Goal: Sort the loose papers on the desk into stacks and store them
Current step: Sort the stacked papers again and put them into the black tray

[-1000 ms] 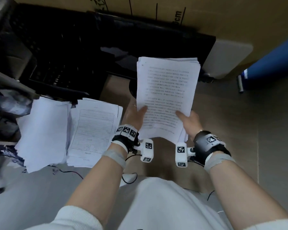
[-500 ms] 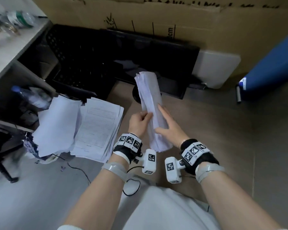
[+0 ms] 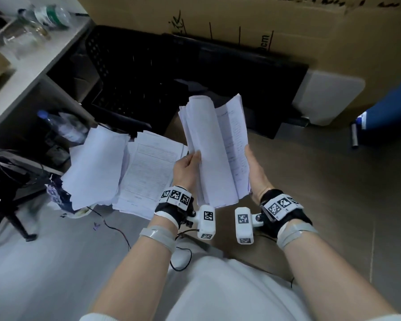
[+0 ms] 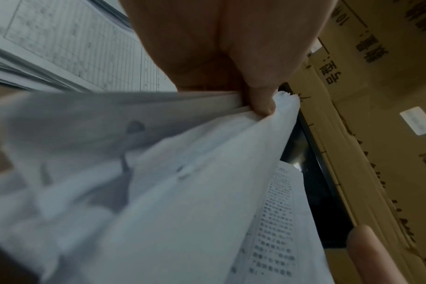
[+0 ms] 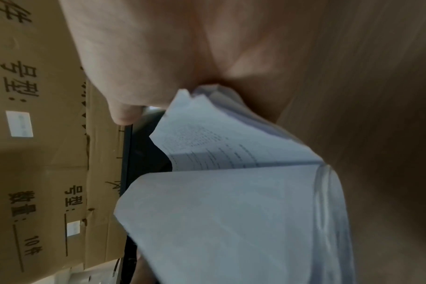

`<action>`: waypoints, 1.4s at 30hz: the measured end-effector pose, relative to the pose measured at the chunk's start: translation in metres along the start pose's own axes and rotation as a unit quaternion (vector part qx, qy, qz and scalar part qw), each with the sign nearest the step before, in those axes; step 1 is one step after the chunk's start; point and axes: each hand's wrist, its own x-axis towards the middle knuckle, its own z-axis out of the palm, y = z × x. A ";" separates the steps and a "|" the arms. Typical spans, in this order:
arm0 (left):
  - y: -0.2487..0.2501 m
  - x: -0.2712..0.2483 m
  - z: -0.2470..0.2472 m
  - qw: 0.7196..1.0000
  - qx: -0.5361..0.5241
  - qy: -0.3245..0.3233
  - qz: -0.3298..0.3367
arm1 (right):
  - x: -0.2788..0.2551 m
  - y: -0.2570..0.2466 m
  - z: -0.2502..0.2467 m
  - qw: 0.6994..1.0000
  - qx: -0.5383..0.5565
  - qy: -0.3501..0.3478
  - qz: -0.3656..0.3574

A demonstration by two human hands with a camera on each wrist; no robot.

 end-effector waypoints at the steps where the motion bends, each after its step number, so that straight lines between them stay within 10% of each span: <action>1: 0.002 0.006 -0.008 1.000 -0.003 -0.004 -0.004 | -0.011 -0.015 0.017 1.000 0.002 0.006 -0.008; 22: 0.041 0.138 -0.210 0.988 0.034 -0.118 0.097 | 0.050 -0.041 0.232 0.991 0.033 0.129 -0.002; 32: 0.049 0.146 -0.265 0.983 -0.070 -0.125 -0.118 | 0.085 -0.063 0.262 0.987 -0.138 0.024 -0.080; 42: 0.081 0.170 -0.256 0.983 0.049 0.172 0.052 | 0.134 -0.079 0.274 0.973 -0.179 0.057 -0.131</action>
